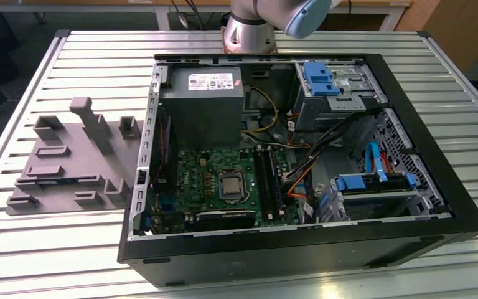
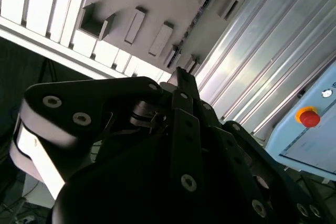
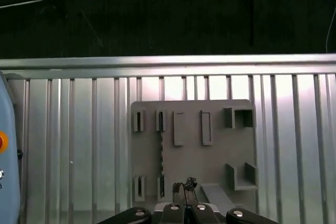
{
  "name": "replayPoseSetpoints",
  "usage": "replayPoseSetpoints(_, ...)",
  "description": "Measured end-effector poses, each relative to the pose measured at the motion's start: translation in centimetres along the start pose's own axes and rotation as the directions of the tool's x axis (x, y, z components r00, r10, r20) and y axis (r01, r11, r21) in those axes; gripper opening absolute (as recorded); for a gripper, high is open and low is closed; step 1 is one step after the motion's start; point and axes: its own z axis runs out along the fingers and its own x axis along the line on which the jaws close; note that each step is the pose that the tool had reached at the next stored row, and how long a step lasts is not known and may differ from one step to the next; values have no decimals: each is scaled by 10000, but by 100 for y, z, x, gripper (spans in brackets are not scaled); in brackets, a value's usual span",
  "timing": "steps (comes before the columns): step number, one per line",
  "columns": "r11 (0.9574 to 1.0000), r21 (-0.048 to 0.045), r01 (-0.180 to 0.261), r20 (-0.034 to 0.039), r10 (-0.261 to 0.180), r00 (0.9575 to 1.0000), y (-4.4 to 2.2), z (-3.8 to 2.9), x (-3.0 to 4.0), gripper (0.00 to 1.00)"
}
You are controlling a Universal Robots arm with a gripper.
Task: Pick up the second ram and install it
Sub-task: 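Pick up the second ram and move it above second insertion slot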
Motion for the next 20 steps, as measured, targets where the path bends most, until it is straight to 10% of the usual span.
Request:
replayPoseSetpoints(16,10000,28,-64,-63,64,10000,-2,29,1,11)
replayPoseSetpoints(20,10000,41,-64,-63,64,10000,-3,79,2,29)
